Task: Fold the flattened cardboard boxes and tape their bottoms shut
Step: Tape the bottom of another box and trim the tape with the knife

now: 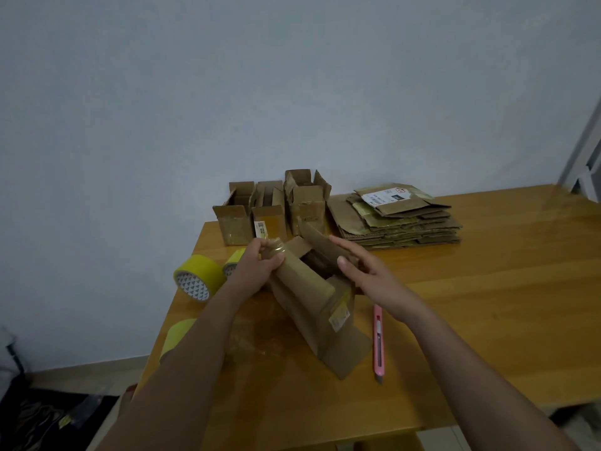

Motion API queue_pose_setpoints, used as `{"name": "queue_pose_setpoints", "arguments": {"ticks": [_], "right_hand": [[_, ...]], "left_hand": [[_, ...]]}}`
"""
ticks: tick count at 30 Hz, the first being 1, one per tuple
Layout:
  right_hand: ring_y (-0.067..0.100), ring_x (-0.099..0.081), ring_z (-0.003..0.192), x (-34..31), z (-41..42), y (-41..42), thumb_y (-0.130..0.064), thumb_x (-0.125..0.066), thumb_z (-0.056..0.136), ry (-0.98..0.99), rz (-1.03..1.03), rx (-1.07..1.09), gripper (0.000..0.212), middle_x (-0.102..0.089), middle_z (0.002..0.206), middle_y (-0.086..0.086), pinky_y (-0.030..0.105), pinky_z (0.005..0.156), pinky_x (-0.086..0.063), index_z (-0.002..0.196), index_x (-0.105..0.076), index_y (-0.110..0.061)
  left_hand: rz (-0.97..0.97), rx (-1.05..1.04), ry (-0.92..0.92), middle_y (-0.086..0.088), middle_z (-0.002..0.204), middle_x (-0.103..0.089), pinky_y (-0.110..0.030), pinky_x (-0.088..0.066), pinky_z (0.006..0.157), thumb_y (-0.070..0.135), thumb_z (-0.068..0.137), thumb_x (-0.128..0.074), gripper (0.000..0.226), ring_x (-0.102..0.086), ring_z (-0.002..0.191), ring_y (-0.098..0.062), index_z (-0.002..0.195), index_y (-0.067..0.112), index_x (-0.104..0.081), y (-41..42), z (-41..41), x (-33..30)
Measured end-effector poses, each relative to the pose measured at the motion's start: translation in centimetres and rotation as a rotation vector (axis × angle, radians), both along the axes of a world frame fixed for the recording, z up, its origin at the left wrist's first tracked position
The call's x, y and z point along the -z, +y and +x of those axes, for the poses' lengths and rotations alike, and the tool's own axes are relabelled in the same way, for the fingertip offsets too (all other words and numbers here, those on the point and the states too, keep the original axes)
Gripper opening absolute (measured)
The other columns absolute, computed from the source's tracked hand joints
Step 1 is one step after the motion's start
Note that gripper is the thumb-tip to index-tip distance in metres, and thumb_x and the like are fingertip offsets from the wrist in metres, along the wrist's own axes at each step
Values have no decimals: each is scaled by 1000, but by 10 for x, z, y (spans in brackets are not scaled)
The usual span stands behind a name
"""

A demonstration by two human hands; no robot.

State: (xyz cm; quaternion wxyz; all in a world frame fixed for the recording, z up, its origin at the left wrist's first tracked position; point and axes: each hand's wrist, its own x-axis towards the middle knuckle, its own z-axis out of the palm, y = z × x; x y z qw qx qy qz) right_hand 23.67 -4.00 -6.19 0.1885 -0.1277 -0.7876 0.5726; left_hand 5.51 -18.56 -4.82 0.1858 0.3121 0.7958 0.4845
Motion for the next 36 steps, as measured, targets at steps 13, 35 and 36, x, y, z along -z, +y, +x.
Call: {"name": "queue_pose_setpoints", "arguments": {"ticks": [13,35,36], "right_hand": [[10,-21,140,-8,11,-3,-65,-62,72,-302,304,-60,69,-21,157,-19,35,106,-28,137,-50,-44],[3,-35,136,19,38,18,5,-40,94,-6,255,196,48,-49,143,-15,26,110,-25,113,-69,-28],[3,-36,135,20,37,17,5,-41,94,1,276,204,47,-50,141,-14,22,109,-24,113,-70,-27]], "left_hand": [[26,-131,81,-1,133,-39,-40,-44,104,30,97,-55,43,-39,121,-16,136,17,-41,6,8,13],[115,-143,224,7,113,-39,-27,-42,91,27,93,-61,35,-43,105,-7,128,29,-56,-17,77,25],[109,-155,220,8,112,-39,-27,-43,90,27,93,-62,35,-44,104,-7,128,30,-56,-19,77,26]]}}
